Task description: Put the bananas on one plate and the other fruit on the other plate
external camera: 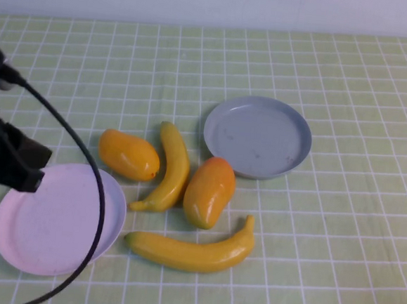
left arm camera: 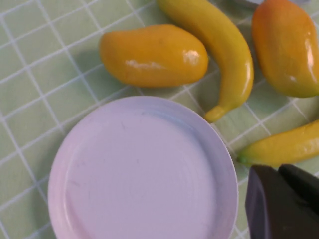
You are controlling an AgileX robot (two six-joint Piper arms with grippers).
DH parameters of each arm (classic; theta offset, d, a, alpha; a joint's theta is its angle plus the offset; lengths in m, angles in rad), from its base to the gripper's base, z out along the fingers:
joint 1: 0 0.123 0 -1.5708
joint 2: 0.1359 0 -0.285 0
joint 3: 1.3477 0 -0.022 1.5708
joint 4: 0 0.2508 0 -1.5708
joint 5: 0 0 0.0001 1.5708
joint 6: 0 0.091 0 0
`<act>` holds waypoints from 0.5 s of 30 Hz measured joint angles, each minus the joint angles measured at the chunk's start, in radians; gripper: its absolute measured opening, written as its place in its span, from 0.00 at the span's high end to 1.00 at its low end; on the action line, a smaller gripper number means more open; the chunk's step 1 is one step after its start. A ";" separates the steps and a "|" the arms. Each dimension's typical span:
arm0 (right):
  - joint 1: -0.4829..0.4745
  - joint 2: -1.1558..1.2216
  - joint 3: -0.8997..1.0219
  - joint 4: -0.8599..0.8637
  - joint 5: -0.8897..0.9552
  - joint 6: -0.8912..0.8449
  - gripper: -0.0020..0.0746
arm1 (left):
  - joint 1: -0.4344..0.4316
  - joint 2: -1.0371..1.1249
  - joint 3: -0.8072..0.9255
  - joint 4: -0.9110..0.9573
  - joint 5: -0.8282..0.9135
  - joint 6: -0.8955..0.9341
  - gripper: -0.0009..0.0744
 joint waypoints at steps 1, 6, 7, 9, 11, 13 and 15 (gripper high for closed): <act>0.000 0.000 0.000 0.000 0.000 0.000 1.00 | 0.000 0.050 -0.036 -0.012 0.016 0.061 0.99; 0.000 0.000 0.000 0.000 0.000 0.000 1.00 | 0.000 0.280 -0.222 -0.023 0.101 0.317 0.99; 0.000 0.000 0.000 0.000 0.000 0.000 1.00 | 0.000 0.324 -0.266 -0.023 0.134 0.378 0.99; 0.000 0.000 0.000 0.000 0.000 0.000 1.00 | 0.000 0.402 -0.350 -0.025 0.196 0.499 0.99; 0.000 0.000 0.000 0.000 0.000 0.000 1.00 | -0.001 0.486 -0.442 -0.027 0.274 0.610 0.99; 0.000 0.000 0.000 0.000 0.000 0.000 1.00 | -0.009 0.555 -0.521 -0.027 0.303 0.664 0.99; 0.000 0.000 0.000 0.000 0.000 0.000 1.00 | -0.025 0.615 -0.587 -0.012 0.310 0.708 0.99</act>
